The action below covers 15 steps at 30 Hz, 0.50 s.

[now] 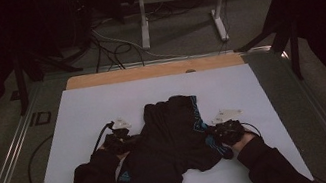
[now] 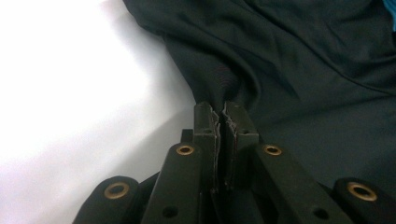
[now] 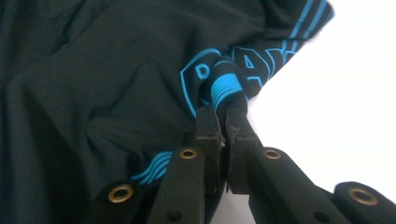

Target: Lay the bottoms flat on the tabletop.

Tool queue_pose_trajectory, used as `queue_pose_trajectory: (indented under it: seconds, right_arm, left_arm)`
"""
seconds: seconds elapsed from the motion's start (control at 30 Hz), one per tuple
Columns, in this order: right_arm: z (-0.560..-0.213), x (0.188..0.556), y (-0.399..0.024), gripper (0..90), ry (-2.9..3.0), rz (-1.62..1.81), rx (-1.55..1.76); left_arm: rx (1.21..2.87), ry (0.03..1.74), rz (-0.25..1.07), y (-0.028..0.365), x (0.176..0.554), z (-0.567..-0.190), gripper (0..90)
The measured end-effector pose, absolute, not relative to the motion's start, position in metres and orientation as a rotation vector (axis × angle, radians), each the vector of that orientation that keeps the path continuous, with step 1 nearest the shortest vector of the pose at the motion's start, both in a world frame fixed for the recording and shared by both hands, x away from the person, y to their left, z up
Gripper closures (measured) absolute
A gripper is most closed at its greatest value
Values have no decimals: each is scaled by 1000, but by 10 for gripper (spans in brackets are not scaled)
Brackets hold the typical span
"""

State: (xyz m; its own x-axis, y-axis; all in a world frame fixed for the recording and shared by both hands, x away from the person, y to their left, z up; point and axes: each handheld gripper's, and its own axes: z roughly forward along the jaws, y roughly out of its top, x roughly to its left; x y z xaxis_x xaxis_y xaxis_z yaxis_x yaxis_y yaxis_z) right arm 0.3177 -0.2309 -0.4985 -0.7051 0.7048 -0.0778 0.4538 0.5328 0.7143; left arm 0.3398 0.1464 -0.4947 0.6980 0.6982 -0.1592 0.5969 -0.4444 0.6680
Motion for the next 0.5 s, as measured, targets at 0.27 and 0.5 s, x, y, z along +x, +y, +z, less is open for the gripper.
queue_pose_trajectory:
  seconds: [0.27, 0.5]
  right_arm:
    - [-488, 305, -251, 858, 2370, 1027, 972]
    - [-482, 284, -259, 858, 2373, 1023, 944]
  left_arm:
    - [2160, 995, 227, 167, 319, -484, 860]
    - [2163, 946, 206, 163, 290, -478, 859]
